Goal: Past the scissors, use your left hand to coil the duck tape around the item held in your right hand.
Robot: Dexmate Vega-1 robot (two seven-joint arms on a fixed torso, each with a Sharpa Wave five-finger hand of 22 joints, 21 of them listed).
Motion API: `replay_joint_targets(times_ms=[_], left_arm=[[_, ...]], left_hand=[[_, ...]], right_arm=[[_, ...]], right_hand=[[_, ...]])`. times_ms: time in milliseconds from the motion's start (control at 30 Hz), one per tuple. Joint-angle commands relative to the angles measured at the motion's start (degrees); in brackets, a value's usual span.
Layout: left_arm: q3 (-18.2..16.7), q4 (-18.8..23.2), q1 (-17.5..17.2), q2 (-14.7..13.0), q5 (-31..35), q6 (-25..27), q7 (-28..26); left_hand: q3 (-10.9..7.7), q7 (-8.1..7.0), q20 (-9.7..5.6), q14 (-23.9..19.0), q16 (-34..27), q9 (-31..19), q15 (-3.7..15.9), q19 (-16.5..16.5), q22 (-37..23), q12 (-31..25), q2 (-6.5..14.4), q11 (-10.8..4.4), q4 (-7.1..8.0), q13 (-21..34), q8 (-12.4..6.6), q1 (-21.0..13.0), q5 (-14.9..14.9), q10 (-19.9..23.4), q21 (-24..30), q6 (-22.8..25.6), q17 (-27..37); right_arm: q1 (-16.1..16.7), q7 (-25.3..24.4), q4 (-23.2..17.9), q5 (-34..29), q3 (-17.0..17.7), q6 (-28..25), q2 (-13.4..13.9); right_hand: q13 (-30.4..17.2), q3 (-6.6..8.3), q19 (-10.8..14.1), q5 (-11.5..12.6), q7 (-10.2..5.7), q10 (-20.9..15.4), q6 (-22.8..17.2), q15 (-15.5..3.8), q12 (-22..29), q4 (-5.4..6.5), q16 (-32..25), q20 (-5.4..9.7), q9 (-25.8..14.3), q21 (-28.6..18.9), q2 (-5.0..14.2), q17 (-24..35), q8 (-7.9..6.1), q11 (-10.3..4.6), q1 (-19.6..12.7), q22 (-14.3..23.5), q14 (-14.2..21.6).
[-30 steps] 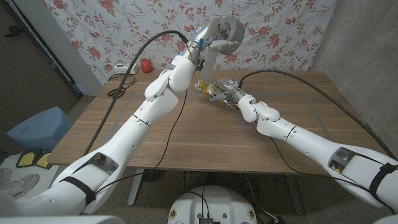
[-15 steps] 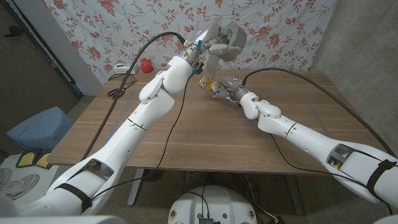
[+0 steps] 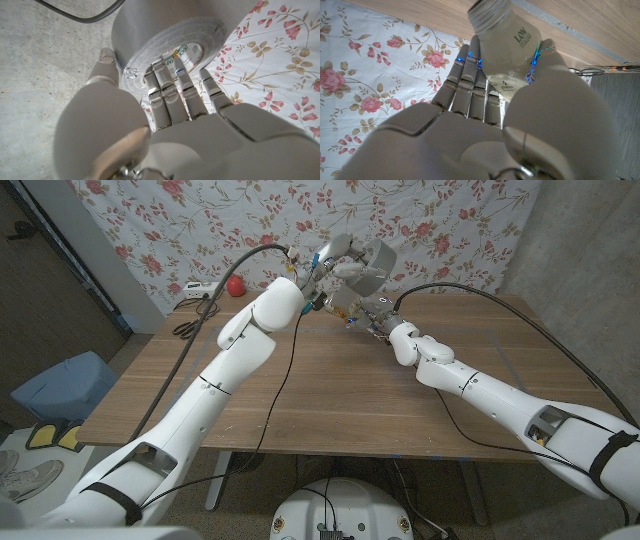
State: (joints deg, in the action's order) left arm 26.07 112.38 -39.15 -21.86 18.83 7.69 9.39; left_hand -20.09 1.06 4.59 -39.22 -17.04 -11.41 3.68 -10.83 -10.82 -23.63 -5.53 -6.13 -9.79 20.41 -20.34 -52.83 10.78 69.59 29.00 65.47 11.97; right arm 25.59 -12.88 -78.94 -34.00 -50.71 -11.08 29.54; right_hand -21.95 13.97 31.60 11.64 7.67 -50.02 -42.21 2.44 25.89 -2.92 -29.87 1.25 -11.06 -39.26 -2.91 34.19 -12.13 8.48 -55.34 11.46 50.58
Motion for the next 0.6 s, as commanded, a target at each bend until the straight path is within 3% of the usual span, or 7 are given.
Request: replay_joint_targets(times_ms=[33, 133, 367, 500, 600], left_arm=[[2.30, 0.49, 2.57, -3.31, -7.77, 2.58, 4.65], [3.41, 0.67, 3.49, -4.60, -7.42, 2.77, 5.11], [4.77, -2.42, 4.24, -6.02, -5.54, -3.66, 3.27], [4.60, -2.98, 3.40, -5.81, -4.85, -3.41, 2.43], [4.60, -3.25, 3.29, -5.80, -4.80, -2.87, 2.70]], left_hand=[[0.41, 0.40, 0.27, -0.58, -0.29, -0.03, 8.86, -0.41, -0.11, 0.38, 11.64, -2.33, 0.16, 0.16, 0.14, -12.45, -0.10, 2.75, -0.02, 0.02, -0.04], [0.42, 0.59, 0.46, -0.29, 0.00, -0.03, 8.66, -0.37, -0.12, 0.43, 11.69, -2.22, 0.27, 0.28, 0.33, -12.50, -0.11, 2.59, -0.05, -0.12, -0.24], [0.45, 0.25, 0.86, 0.24, 0.48, -0.07, 8.63, -0.13, -0.14, 0.82, 12.06, -2.58, 0.57, 0.62, 0.87, -12.65, -0.09, 1.56, -0.17, -0.67, -0.53], [0.53, 0.02, 0.89, 0.45, 0.63, -0.09, 8.76, -0.07, -0.15, 0.86, 12.16, -2.63, 0.65, 0.75, 1.03, -12.71, -0.07, 1.46, -0.21, -0.77, -0.59], [0.63, -0.07, 0.82, 0.49, 0.65, -0.10, 8.80, -0.12, -0.15, 0.81, 12.26, -2.71, 0.74, 0.87, 1.09, -12.73, -0.08, 1.56, -0.21, -0.66, -0.58]], right_arm=[[-0.80, -1.19, 1.31, 1.25, 0.25, 1.06, -0.01], [-0.65, -1.78, 1.60, 2.40, 1.04, 1.38, 0.01], [0.06, -2.68, 3.22, 8.95, 4.57, 3.86, -0.46], [0.67, -2.63, 5.07, 15.14, 7.47, 7.10, -1.06], [0.79, -3.72, 5.62, 16.41, 8.12, 7.53, -1.23]], right_hand=[[-0.37, -0.11, -1.16, 7.38, -10.58, -11.93, -20.40, -14.23, -0.11, 0.33, 0.12, 6.34, -0.21, -0.61, 11.49, 0.32, -0.13, -10.55, -5.20, 0.08, 9.25], [-0.39, -0.20, -1.20, 7.39, -10.62, -11.94, -20.48, -14.19, -0.22, 0.37, 0.17, 6.34, -0.22, -0.71, 11.47, 0.38, -0.14, -10.54, -5.21, 0.07, 9.26], [-0.55, -0.33, -1.23, 7.43, -10.67, -12.13, -20.49, -14.20, -0.32, 0.42, 0.24, 6.31, -0.23, -0.94, 11.52, 0.50, -0.09, -10.47, -5.31, 0.05, 9.36], [-0.59, -0.43, -1.20, 7.44, -10.46, -12.21, -20.44, -14.13, -0.41, 0.48, 0.27, 6.21, -0.24, -1.10, 11.53, 0.57, -0.04, -10.41, -5.31, 0.04, 9.42], [-0.66, -0.45, -1.23, 7.47, -10.29, -12.31, -20.45, -14.20, -0.48, 0.51, 0.23, 6.13, -0.24, -1.23, 11.66, 0.67, -0.02, -10.20, -5.42, 0.04, 9.63]])
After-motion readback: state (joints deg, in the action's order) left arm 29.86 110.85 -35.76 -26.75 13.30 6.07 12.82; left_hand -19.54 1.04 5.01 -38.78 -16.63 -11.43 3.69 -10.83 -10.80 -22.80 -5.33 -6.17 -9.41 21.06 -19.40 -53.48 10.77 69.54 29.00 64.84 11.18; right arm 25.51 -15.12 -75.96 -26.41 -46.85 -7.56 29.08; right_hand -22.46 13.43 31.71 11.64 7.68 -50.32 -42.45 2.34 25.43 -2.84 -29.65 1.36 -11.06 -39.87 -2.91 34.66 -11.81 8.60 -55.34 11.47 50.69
